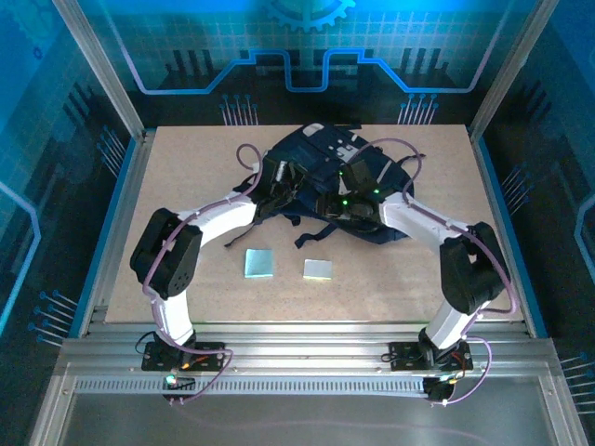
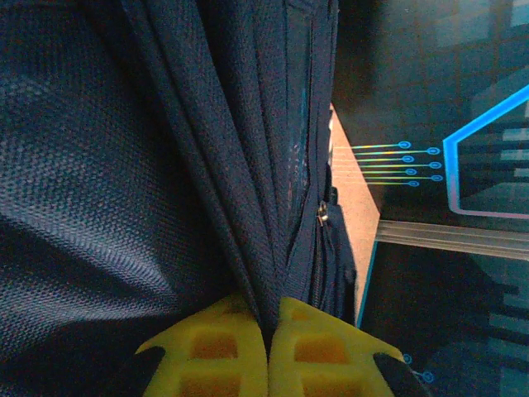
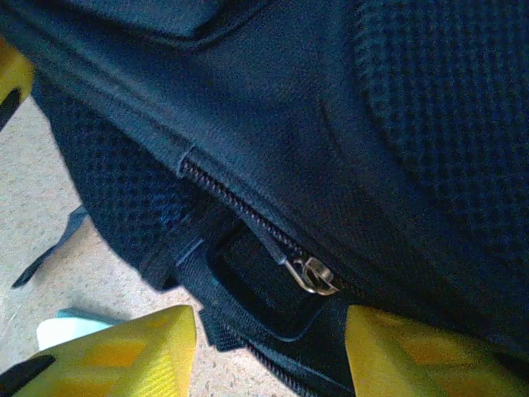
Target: Pack the student bag
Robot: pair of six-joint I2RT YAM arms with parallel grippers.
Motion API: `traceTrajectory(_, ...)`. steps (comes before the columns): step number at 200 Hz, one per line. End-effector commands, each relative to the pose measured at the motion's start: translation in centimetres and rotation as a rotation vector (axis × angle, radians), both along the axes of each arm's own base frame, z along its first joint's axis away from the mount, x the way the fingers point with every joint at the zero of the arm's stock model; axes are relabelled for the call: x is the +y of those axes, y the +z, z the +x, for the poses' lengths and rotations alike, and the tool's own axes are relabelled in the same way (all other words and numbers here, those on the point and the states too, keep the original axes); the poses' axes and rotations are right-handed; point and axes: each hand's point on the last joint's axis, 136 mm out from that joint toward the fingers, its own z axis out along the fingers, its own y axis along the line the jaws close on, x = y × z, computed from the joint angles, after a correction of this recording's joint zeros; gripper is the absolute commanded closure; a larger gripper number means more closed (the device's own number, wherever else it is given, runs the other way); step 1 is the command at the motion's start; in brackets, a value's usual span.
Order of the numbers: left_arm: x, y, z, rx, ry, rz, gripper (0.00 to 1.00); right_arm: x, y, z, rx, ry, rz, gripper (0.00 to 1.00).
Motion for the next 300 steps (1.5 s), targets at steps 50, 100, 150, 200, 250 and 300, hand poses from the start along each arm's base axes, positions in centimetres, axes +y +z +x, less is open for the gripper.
traceTrajectory(50,-2.0,9.4,-1.6,-0.204,-0.115,-0.172,1.0,-1.3,2.4,7.2,-0.232,-0.132,-0.167,0.69)
traceTrajectory(100,-0.9,8.7,-0.8,-0.2,-0.097,-0.13,1.0,-0.4,2.9,6.9,-0.217,-0.052,-0.134,1.0)
traceTrajectory(150,3.3,6.3,2.6,-0.182,-0.021,-0.025,1.0,-1.8,2.4,3.8,-0.028,0.079,-0.039,1.0)
traceTrajectory(200,5.3,8.1,3.8,-0.219,-0.008,0.017,1.0,-6.0,-0.7,1.6,0.077,0.069,-0.1,1.0)
traceTrajectory(250,5.3,7.9,4.5,-0.207,-0.025,0.026,1.0,-7.3,0.1,0.3,0.065,0.127,-0.123,1.0)
traceTrajectory(300,3.4,6.8,4.1,-0.174,-0.076,-0.066,1.0,-5.3,0.7,1.7,0.011,0.174,-0.082,0.94)
